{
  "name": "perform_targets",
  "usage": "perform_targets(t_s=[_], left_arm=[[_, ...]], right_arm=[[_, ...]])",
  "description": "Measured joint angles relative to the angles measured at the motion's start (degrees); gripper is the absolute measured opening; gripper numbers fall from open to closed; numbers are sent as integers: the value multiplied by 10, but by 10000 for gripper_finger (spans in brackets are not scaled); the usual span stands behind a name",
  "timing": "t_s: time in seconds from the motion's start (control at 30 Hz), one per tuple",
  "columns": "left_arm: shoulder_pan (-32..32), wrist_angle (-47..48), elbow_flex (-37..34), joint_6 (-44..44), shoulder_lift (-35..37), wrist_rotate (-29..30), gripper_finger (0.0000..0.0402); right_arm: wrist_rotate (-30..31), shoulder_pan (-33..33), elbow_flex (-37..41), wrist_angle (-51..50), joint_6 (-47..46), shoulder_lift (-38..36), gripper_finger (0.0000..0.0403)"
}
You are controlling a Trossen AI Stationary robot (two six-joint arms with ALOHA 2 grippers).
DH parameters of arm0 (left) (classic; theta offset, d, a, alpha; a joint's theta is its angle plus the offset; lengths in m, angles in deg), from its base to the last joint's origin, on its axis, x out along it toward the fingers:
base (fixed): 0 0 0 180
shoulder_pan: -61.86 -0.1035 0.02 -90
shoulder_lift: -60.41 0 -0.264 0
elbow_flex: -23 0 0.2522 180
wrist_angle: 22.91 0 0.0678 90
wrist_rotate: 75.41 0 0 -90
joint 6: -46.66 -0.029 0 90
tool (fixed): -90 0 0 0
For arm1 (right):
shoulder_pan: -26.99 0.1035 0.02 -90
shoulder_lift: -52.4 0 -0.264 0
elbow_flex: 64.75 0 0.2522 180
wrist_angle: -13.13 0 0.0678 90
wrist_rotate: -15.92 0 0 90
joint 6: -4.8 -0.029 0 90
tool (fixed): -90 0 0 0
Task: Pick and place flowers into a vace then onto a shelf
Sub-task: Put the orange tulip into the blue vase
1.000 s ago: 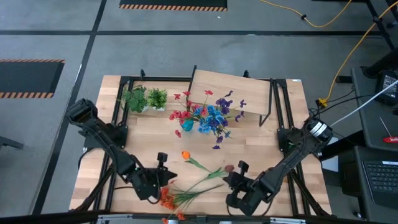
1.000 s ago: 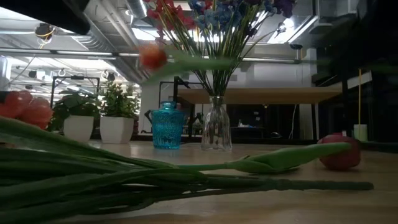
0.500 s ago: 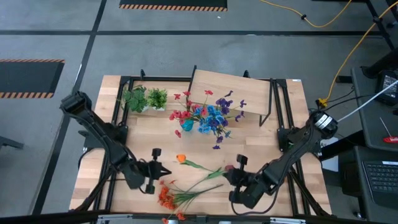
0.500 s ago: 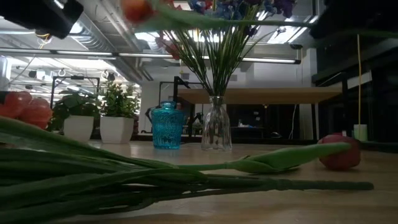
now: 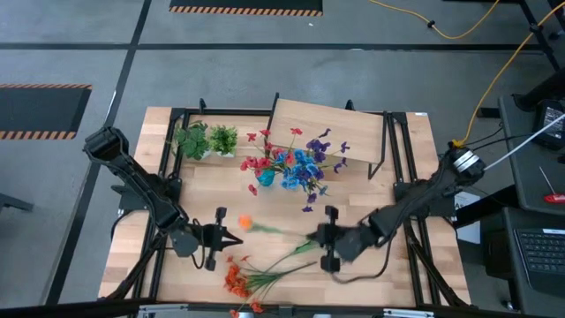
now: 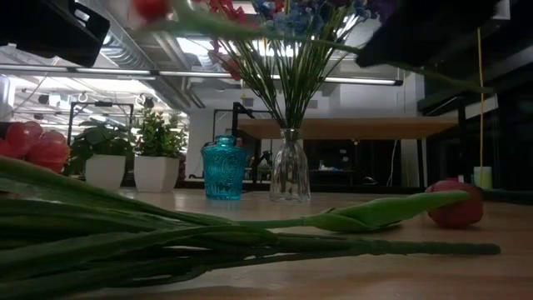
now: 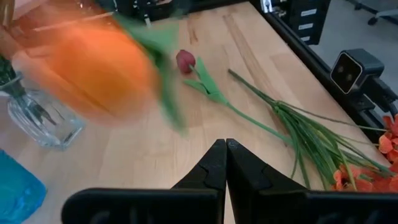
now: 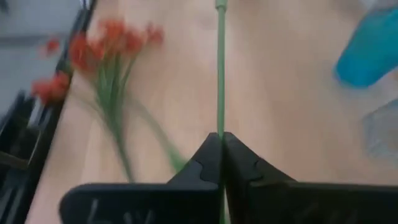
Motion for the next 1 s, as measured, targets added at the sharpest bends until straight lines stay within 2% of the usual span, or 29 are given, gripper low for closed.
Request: perform_targets(t_s=[0.1,0.23,0.37,0.47,0.53,0.67,0.8,1.0], left_arm=[[0,-7,0,0,0,4,2],[-12,-29,0,-2,0,28,2],[-37,-78,0,-19,0,86,5],[-61,-109,0,-50,0,78,15],[-78,-133,0,-61,-1,71,28],[-114,-176,1,-62,-8,36,70],[-143,-235,1,-97,-19,-6,119],[-163,-382,1,-207,-42,-39,177]], right_arm=[[-10,-18,74,154,67,-40,0],[-90,-44,153,368,173,-56,0],[-123,-76,201,482,210,-46,0],[-133,-92,217,549,252,-31,0],[-163,-104,220,594,284,-20,0],[-252,-136,207,622,310,-7,0],[-268,-162,196,622,317,-1,0],[-327,-188,193,638,326,1,0]])
